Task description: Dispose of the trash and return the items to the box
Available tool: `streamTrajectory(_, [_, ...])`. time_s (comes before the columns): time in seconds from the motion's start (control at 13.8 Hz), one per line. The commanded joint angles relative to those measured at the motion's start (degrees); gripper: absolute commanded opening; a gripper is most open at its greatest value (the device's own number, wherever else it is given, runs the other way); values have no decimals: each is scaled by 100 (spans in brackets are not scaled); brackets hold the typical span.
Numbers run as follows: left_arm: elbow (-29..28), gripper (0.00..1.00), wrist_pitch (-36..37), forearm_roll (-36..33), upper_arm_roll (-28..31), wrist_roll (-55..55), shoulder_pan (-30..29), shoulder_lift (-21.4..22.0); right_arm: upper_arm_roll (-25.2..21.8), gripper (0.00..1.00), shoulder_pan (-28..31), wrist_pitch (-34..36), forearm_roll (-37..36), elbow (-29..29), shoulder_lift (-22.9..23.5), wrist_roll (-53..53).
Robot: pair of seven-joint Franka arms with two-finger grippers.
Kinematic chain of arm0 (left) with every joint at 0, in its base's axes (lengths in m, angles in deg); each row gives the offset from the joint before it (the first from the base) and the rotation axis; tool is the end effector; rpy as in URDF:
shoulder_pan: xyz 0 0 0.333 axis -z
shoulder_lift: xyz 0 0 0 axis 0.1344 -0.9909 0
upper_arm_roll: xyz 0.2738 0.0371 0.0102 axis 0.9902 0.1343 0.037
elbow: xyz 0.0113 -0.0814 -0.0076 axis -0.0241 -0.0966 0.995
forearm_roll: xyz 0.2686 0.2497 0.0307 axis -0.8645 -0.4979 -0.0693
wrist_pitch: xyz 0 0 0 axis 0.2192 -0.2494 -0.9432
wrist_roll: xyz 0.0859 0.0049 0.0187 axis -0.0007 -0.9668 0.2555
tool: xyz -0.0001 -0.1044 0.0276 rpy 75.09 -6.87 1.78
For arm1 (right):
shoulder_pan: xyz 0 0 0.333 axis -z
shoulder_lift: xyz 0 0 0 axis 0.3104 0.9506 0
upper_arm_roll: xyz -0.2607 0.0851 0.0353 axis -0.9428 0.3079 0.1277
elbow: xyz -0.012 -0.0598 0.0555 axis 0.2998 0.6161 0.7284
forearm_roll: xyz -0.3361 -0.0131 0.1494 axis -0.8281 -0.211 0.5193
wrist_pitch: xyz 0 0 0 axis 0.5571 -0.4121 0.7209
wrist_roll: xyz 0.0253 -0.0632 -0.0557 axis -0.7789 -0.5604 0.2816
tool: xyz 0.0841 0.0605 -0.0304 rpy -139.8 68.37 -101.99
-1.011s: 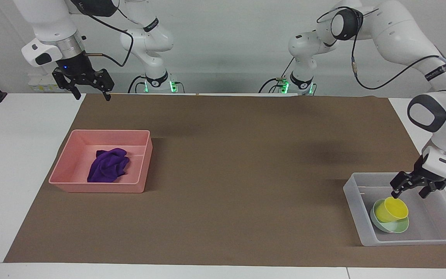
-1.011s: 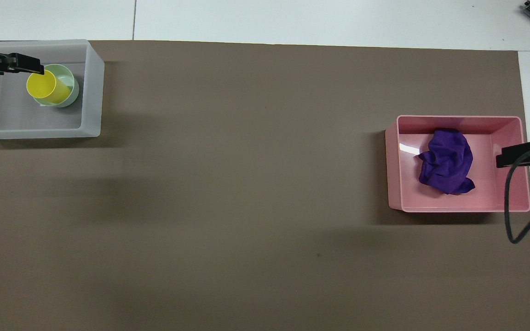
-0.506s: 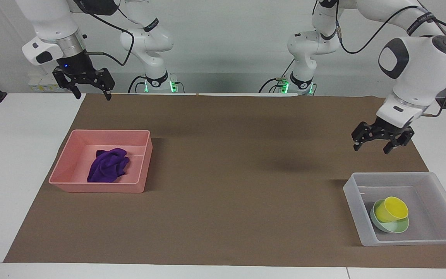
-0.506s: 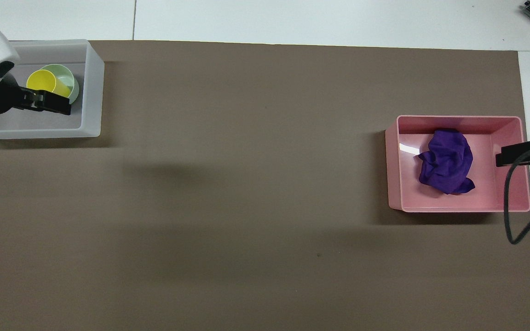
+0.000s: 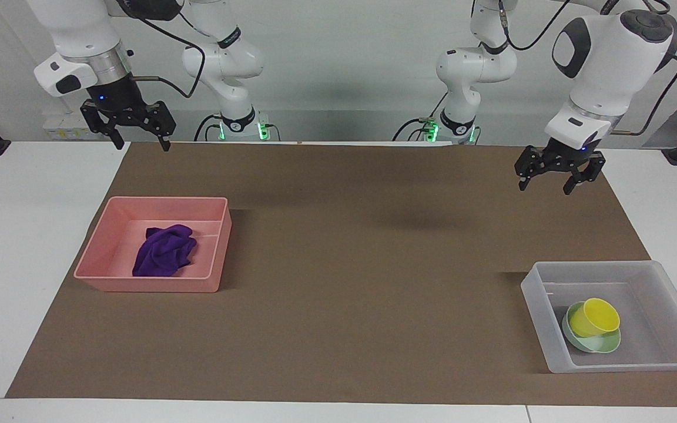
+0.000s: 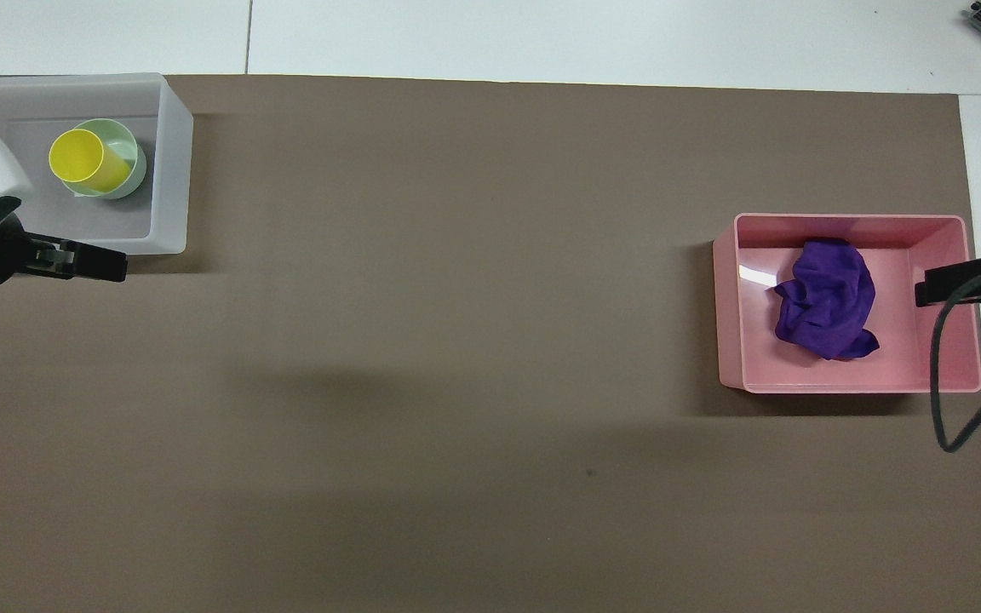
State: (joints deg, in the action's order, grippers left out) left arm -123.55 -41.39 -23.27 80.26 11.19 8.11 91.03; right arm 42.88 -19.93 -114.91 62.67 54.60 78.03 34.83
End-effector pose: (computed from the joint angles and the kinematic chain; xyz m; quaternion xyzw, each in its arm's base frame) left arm 0.5302 -0.0454 0.5455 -0.9946 0.0912 -0.0486 0.0039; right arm 0.5070 -0.0265 0.6018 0.9997 -0.0179 0.0156 0.0090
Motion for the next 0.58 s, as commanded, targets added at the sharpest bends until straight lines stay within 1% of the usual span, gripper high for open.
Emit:
streamTrajectory(0.0, [363, 100, 431, -98, 39, -79, -30, -25, 68, 100, 61, 9, 28, -95, 112, 14])
streamTrajectory(0.14, [505, 100, 546, -98, 56, -79, -30, -34, 68, 100, 52, -88, 28, -7, 77, -22])
streamTrajectory(0.51, [558, 100, 634, -98, 57, -185, -136, -25, 68, 100, 44, -150, 28, 81, 41, -30])
